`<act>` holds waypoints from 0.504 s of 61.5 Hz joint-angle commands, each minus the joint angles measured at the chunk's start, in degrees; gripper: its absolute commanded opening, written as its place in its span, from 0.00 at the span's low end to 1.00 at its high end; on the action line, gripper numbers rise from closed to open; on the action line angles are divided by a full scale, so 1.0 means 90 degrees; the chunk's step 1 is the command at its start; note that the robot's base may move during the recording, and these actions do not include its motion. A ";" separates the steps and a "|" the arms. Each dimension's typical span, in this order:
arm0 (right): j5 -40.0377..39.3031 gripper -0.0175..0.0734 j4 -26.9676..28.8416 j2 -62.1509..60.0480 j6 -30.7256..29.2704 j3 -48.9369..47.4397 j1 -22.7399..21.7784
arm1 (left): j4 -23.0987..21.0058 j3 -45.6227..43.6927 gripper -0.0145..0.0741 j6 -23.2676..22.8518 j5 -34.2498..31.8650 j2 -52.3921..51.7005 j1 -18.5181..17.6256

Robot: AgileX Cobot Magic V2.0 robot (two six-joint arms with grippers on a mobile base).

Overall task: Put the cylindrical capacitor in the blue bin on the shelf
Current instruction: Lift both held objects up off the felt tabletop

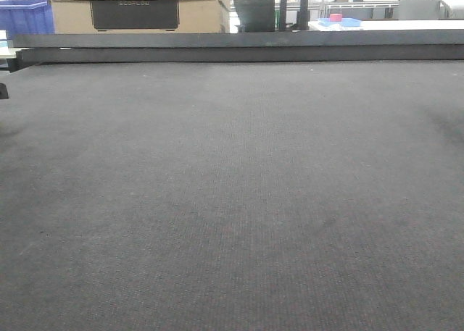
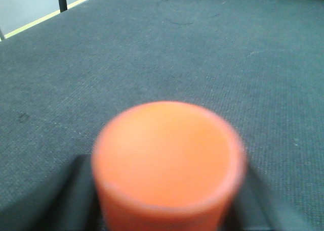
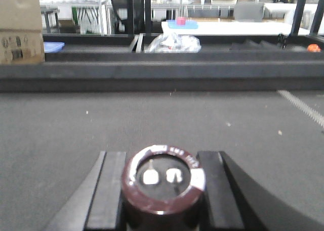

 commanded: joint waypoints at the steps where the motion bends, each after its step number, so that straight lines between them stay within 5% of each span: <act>1: -0.0001 0.01 -0.0050 -0.0076 -0.0013 0.0003 -0.0015 | -0.0014 -0.0042 0.29 -0.0028 -0.0065 0.0010 0.0004; 8: 0.0164 0.01 -0.0050 -0.0182 -0.0013 0.0003 -0.0015 | -0.0014 -0.0042 0.04 -0.0028 0.0102 -0.0051 0.0004; 16: 0.0977 0.01 -0.0050 -0.0487 -0.0013 -0.0001 -0.0015 | 0.0121 -0.0042 0.04 -0.0028 0.0619 -0.0404 0.0004; 31: 0.3128 0.01 -0.0050 -0.1304 -0.0013 -0.0209 -0.0015 | 0.1235 -0.0219 0.04 -0.0028 0.2563 -0.1863 -0.0150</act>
